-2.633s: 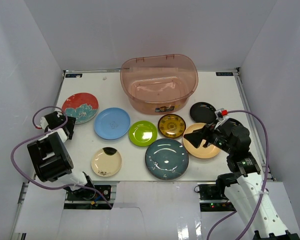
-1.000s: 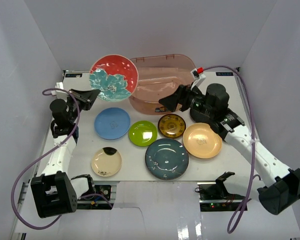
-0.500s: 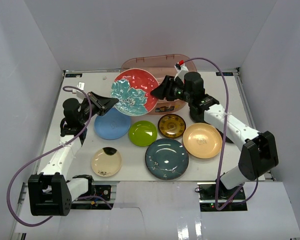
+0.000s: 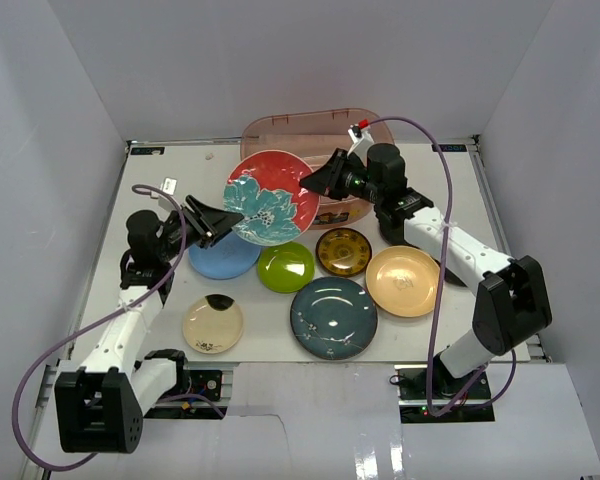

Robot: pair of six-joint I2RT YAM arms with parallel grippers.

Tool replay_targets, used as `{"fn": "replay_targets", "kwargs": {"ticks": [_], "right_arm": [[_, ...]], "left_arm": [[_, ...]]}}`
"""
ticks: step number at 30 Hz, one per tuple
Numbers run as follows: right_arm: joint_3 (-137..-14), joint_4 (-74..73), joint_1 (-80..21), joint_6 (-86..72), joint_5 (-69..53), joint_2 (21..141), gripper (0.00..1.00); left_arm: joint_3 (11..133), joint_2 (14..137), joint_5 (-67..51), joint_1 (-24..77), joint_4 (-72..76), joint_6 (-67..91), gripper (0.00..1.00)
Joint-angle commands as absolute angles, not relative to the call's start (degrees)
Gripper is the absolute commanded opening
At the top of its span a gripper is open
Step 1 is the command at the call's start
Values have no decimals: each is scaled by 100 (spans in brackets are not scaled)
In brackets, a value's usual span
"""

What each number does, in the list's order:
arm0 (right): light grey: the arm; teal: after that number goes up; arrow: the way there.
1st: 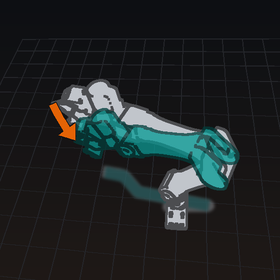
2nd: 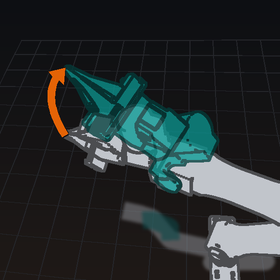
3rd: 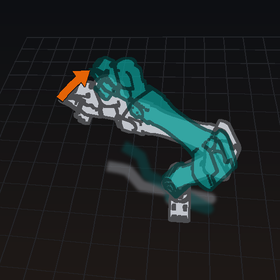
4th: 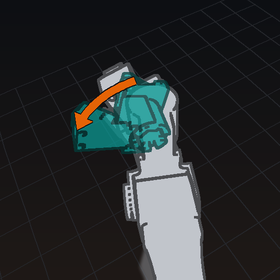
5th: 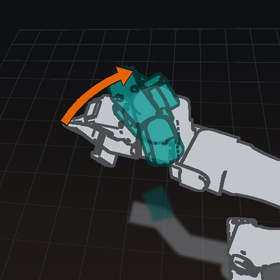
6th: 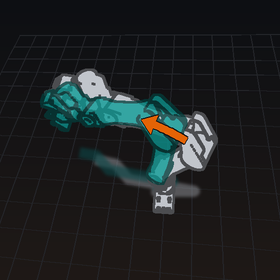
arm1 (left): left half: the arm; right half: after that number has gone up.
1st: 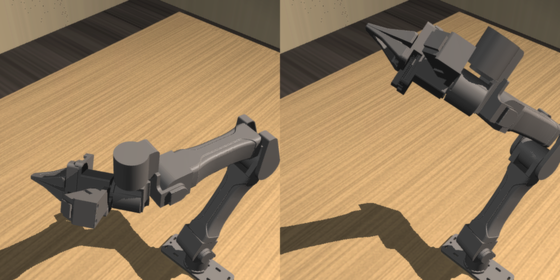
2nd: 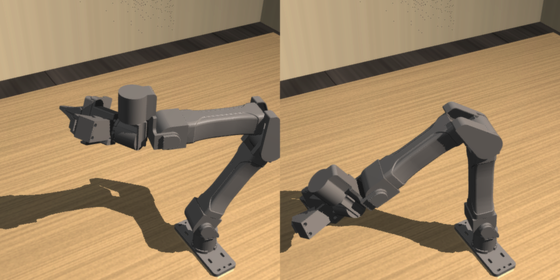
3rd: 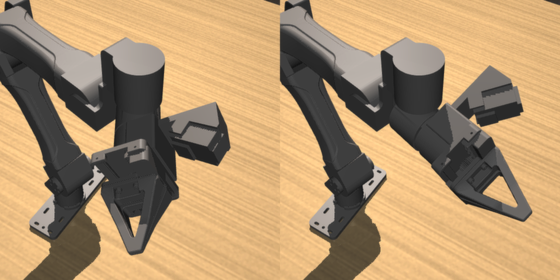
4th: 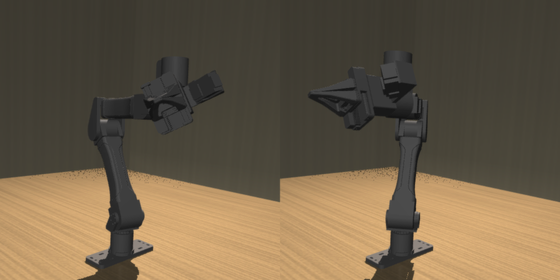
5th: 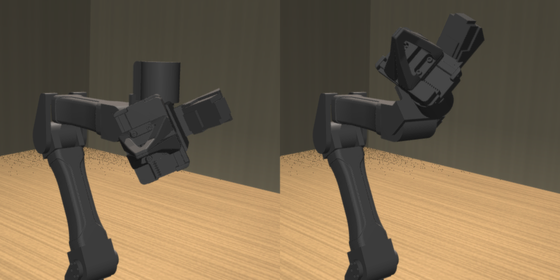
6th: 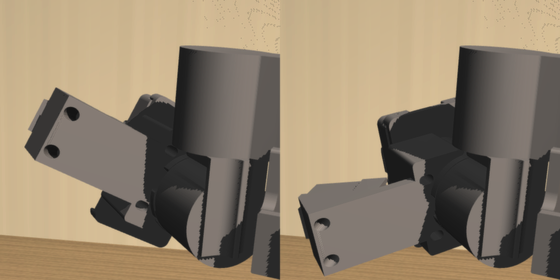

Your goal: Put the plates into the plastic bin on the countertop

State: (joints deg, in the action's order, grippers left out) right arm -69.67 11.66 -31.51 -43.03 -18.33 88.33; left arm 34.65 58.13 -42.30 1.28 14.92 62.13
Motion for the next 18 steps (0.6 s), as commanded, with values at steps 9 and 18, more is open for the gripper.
{"fn": "replay_targets", "kwargs": {"ticks": [9, 18], "right_arm": [[-8815, 1151, -2128, -4236, -1565, 9641, 8], [-9482, 528, -1907, -3455, -915, 10562, 8]], "left_arm": [[2725, 4702, -4739, 807, 124, 4590, 68], [2312, 5026, -3377, 2492, -536, 4307, 79]]}}
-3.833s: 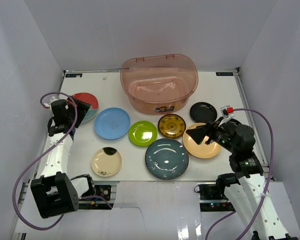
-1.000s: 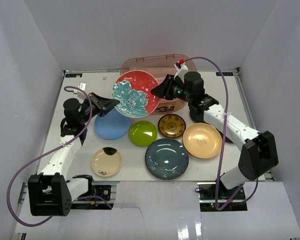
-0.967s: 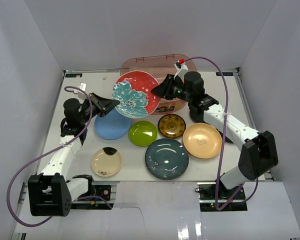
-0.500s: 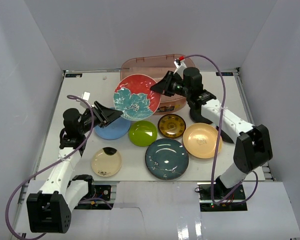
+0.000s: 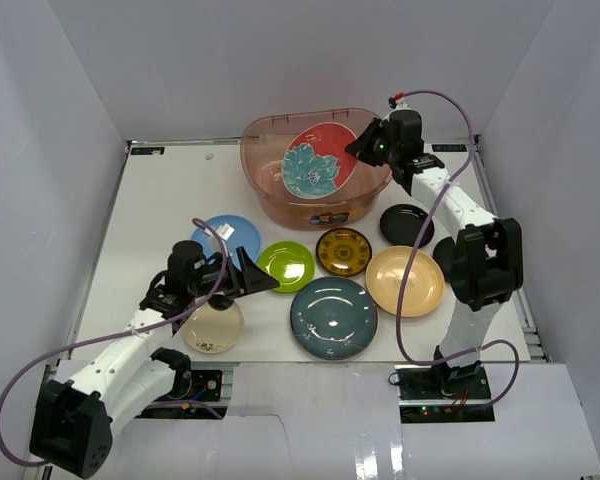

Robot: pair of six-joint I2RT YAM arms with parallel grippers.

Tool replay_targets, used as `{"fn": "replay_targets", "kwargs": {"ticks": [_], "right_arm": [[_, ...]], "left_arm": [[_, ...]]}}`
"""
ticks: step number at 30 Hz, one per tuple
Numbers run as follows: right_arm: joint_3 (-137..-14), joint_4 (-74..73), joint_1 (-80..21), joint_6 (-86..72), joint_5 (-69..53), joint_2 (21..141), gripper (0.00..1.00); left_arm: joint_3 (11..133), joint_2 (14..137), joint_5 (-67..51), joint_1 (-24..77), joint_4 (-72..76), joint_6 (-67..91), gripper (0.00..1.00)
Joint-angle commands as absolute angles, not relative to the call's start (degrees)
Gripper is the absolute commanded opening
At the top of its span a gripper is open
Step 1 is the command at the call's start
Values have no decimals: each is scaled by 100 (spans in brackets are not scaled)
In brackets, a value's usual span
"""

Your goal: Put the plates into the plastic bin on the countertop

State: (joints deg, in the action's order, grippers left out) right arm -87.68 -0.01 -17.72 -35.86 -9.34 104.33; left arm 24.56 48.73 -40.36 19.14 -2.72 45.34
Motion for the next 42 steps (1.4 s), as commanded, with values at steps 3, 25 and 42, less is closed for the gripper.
{"fn": "replay_targets", "kwargs": {"ticks": [3, 25, 42], "right_arm": [[-9939, 299, -1916, -3165, -782, 11063, 8], [-10915, -1107, -2250, -1873, 439, 12384, 98], [-6315, 684, -2548, -2565, -1879, 7984, 92]], "left_arm": [[2250, 5272, -2682, 3152, -536, 4368, 80], [2549, 7497, -1530, 4702, 351, 4236, 76], [1758, 7235, -1081, 4755, 1195, 4588, 0]]}}
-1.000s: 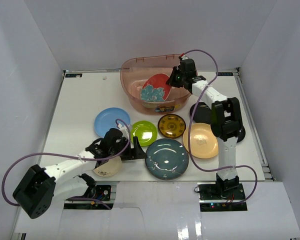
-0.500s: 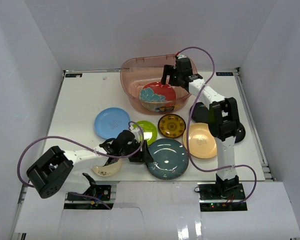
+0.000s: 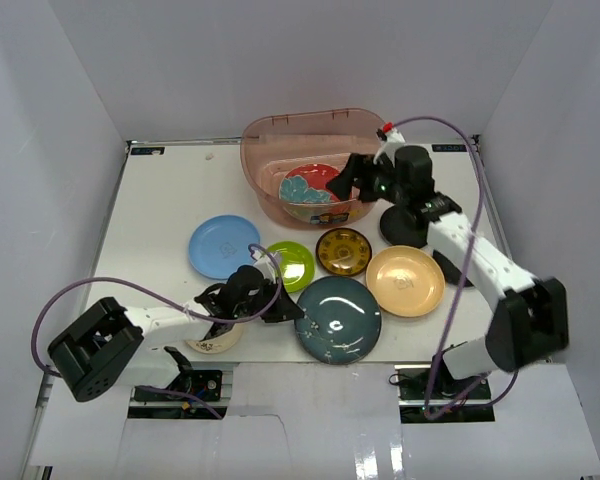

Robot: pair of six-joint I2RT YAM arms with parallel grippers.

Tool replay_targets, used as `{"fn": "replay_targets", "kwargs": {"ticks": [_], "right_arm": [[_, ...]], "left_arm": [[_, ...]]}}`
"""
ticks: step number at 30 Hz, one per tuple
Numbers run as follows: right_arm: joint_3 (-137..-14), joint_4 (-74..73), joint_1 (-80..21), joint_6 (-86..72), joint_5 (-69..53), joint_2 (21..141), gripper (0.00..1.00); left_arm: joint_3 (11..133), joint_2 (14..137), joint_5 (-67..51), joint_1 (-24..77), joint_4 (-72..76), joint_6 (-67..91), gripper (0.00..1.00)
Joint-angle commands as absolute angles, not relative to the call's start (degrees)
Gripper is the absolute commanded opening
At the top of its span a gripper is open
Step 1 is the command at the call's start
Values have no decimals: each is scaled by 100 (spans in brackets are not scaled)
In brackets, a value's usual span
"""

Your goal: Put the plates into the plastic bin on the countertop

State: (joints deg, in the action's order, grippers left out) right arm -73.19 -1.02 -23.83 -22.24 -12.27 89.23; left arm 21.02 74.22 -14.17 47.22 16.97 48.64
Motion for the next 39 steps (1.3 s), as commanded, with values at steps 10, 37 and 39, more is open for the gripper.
{"fn": "replay_targets", "kwargs": {"ticks": [10, 37, 39], "right_arm": [[-3157, -955, -2645, -2865, -2215, 4071, 93], [-2678, 658, -2716, -3999, -3331, 3743, 8], [-3074, 755, -2707, -4008, -3270, 3928, 8]], "left_arm": [[1740, 4791, -1485, 4693, 651, 4992, 0], [4322, 4115, 278, 4623, -1457, 3210, 65], [4525, 3956, 938, 4623, -1974, 2805, 76]]}}
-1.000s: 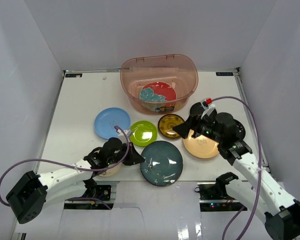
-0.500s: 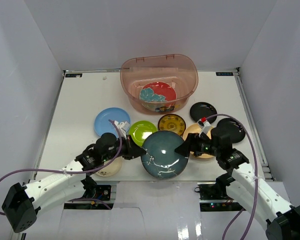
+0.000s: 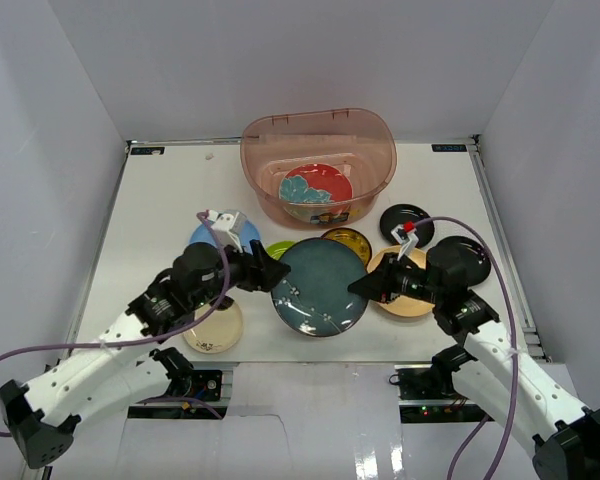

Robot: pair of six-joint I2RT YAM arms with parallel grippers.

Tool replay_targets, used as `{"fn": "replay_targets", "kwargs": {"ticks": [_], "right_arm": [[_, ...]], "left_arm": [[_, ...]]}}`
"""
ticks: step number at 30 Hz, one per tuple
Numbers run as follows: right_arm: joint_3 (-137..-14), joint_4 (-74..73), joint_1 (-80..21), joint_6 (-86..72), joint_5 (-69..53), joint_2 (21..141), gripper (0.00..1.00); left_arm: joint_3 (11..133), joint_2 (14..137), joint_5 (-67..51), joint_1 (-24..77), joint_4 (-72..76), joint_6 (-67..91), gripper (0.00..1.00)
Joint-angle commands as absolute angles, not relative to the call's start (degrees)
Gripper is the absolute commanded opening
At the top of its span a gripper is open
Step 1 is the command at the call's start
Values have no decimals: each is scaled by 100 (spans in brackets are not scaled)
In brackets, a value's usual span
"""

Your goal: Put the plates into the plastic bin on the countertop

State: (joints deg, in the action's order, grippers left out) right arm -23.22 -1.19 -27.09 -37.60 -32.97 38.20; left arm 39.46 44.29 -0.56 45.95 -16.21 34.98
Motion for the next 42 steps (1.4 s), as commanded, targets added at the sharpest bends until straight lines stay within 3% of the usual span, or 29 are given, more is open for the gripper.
{"fn": "replay_targets", "kwargs": {"ticks": [1, 4, 10, 18, 26, 33, 37, 42], "right_arm": [[-3311, 834, -2707, -3982, -3174, 4059, 8], [-4392, 861, -2716, -3894, -2718, 4691, 8], [-6431, 1020, -2497, -3691, -2162, 6404, 8], [-8874, 703, -2014, -3567, -1476, 9418, 8], [-10247, 194, -1819, -3648, -1644, 11020, 8], [-10055, 9, -1828, -3568, -1538, 11549, 10], [-9853, -166, -1828, -3533, -1582, 11698, 21], [-9668, -430, -1828, -3428, -1468, 11698, 53]], "left_arm": [[4605, 3877, 1132, 4623, -2125, 2691, 85], [4860, 3552, 1818, 4623, -2574, 2339, 98], [4431, 2620, 2882, 4623, -2900, 2144, 98], [4061, 2741, 2461, 4614, -2707, 2040, 98], [4052, 3058, 2426, 4570, -2707, 1916, 98], [4052, 3234, 2285, 4544, -2698, 1925, 98], [4052, 3313, 2233, 4465, -2672, 1934, 98], [4052, 3419, 2162, 4316, -2646, 1925, 98]]}}
